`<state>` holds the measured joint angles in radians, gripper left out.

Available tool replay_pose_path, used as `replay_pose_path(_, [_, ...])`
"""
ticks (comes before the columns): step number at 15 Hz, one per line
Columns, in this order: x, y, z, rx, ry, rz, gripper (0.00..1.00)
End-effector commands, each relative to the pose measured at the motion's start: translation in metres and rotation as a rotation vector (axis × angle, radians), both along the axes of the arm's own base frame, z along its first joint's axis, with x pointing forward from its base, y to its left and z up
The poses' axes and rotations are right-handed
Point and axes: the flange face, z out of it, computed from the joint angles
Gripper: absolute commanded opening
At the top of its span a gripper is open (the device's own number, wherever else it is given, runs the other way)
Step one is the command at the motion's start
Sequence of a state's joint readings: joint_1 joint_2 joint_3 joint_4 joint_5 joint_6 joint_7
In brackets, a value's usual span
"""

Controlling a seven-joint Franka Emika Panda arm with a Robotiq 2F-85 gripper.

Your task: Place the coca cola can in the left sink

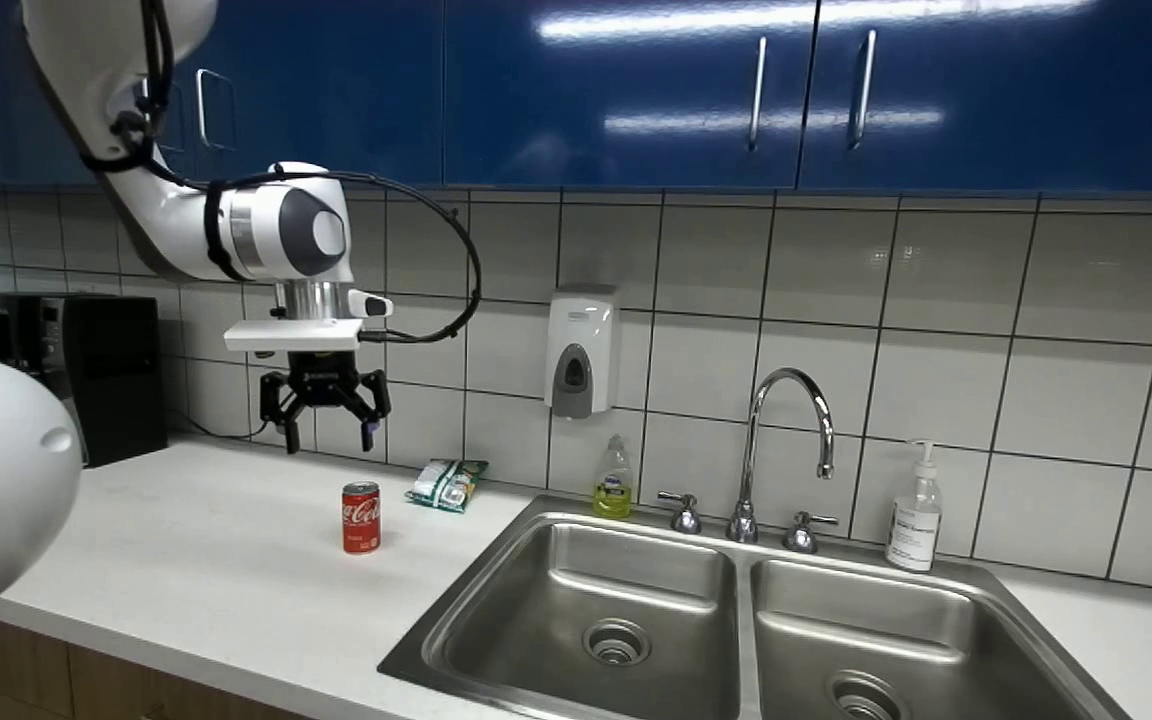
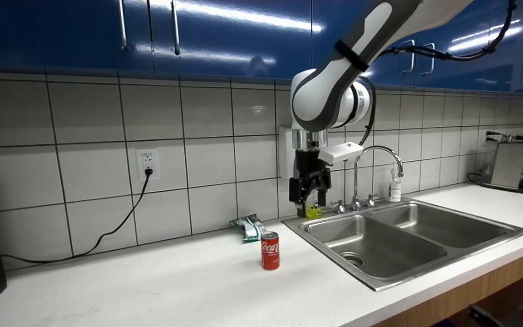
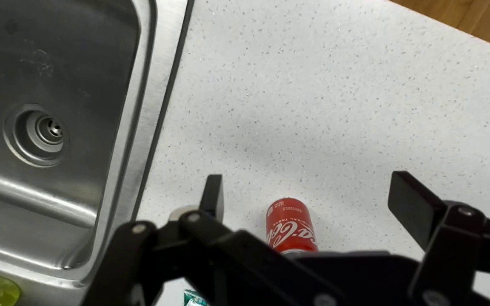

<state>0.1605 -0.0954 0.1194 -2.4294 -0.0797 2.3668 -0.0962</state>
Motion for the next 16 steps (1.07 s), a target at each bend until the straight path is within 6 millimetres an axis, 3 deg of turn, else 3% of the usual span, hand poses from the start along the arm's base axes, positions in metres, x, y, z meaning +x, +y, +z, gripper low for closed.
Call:
replay_pose_path(1, [0.013,-0.001,-0.023,0.001,0.005,-0.025,1.00])
replay_pose_path(7, [0.036,-0.004,-0.060,0.000,-0.007,-0.016,1.00])
replay_pose_path(16, [0.081,0.020,-0.094,-0.017,0.018,0.040,1.00])
